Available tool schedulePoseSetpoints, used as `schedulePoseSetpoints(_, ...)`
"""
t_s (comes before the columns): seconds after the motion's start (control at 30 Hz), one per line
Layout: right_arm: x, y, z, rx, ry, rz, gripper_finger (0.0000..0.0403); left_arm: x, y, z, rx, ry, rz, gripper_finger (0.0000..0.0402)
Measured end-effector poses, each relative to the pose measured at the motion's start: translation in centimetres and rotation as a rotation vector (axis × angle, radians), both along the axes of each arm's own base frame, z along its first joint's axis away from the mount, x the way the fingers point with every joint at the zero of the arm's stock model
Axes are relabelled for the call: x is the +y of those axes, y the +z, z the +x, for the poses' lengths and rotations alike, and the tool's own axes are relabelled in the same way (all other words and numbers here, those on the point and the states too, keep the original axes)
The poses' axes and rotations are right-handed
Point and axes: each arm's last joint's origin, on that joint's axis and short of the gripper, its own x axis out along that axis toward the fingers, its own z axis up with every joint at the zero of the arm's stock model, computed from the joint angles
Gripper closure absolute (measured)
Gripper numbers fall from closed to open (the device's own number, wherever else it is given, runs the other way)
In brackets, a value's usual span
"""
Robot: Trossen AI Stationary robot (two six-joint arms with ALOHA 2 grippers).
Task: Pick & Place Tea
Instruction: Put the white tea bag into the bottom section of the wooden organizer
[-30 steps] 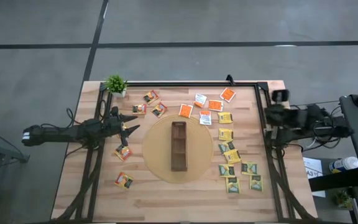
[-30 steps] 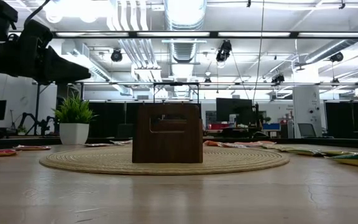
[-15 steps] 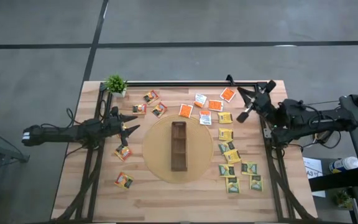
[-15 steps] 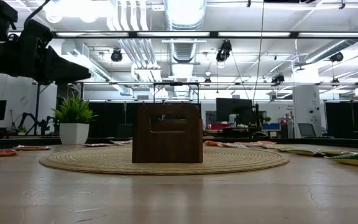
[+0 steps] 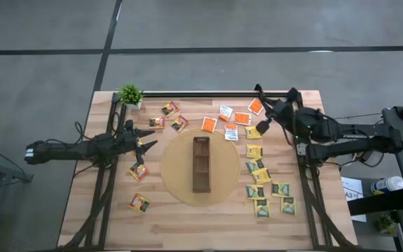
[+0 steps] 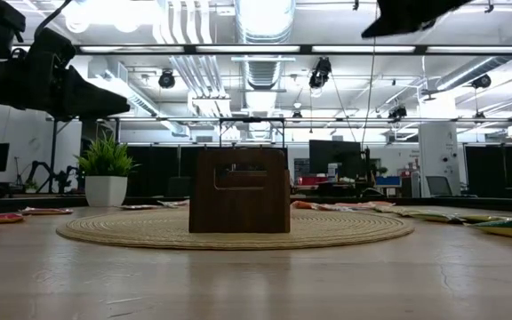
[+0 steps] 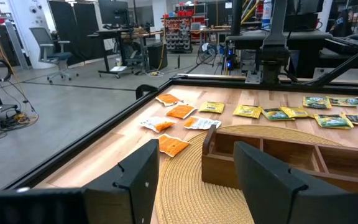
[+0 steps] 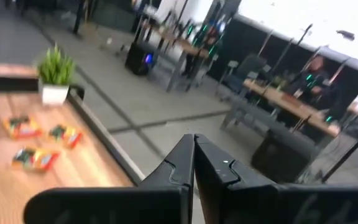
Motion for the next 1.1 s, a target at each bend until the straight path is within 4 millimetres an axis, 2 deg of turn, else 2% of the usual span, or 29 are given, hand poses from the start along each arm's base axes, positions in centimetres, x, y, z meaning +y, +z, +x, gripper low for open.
schedulePoseSetpoints(0.23,-2.3,-1.6,-0.5,0.049,0.1,0.181,0.0394,0.0,0.0,0.0,0.0,0.001,0.0,0.0199)
schedulePoseSetpoints(0.47,-2.3,-3.3,-0.6,0.187,0.302,0.332,0.0394,0.0,0.0,0.0,0.0,0.001,0.0,0.0199)
schedulePoseSetpoints(0.97,-3.2,-5.5,1.5,0.334,0.261,0.343,0.0394,0.0,0.0,0.0,0.0,0.0,0.0,0.0199)
schedulePoseSetpoints(1.1,-3.6,-6.4,2.2,0.386,0.206,0.343,0.0377,0.0,0.0,0.0,0.0,0.0,0.0,0.0199)
